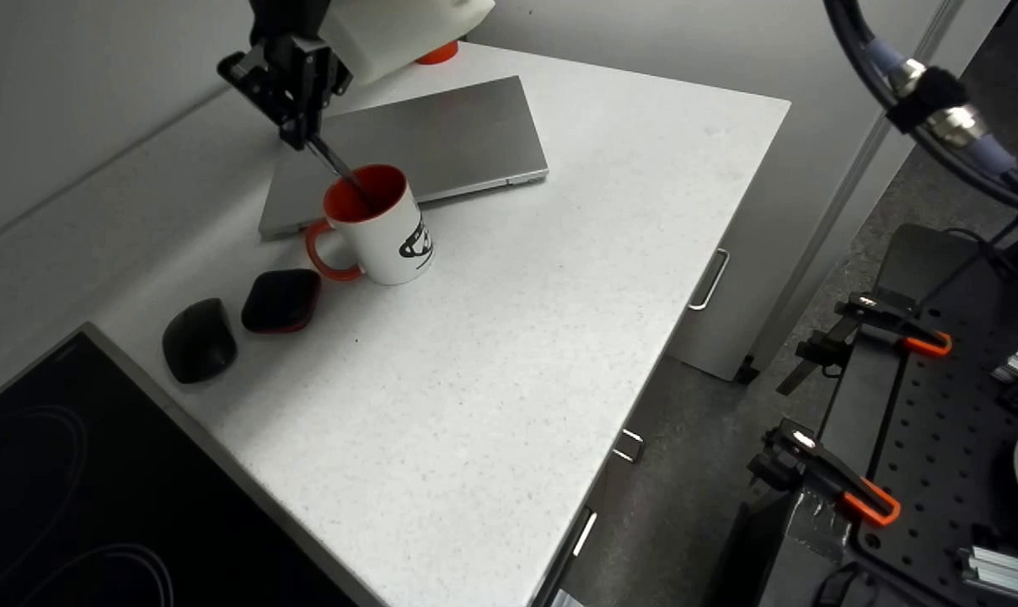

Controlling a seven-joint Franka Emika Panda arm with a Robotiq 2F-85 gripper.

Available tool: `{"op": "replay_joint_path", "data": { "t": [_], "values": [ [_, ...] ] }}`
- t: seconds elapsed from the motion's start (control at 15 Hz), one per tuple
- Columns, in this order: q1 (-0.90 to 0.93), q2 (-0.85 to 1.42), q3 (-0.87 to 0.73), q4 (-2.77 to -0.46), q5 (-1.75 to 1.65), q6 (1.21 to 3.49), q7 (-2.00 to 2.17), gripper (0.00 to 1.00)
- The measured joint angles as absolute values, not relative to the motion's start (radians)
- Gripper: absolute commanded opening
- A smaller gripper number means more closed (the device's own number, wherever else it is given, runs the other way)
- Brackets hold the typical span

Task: Remove the black pen from the white and red mug

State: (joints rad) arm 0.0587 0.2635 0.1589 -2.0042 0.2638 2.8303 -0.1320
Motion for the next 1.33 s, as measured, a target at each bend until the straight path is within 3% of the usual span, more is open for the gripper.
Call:
{"op": "replay_joint_path", "data": {
  "t": [0.33, 0.73, 1.33],
  "values": [
    [0.054, 0.098, 0.158, -2.074, 0.264, 2.77, -0.133, 0.01],
    [0.051, -0.06, 0.103, -2.192, 0.263, 2.484, -0.131, 0.01],
    [0.041, 0.103, 0.032, -2.299, 0.266, 2.454, -0.124, 0.01]
  ]
}}
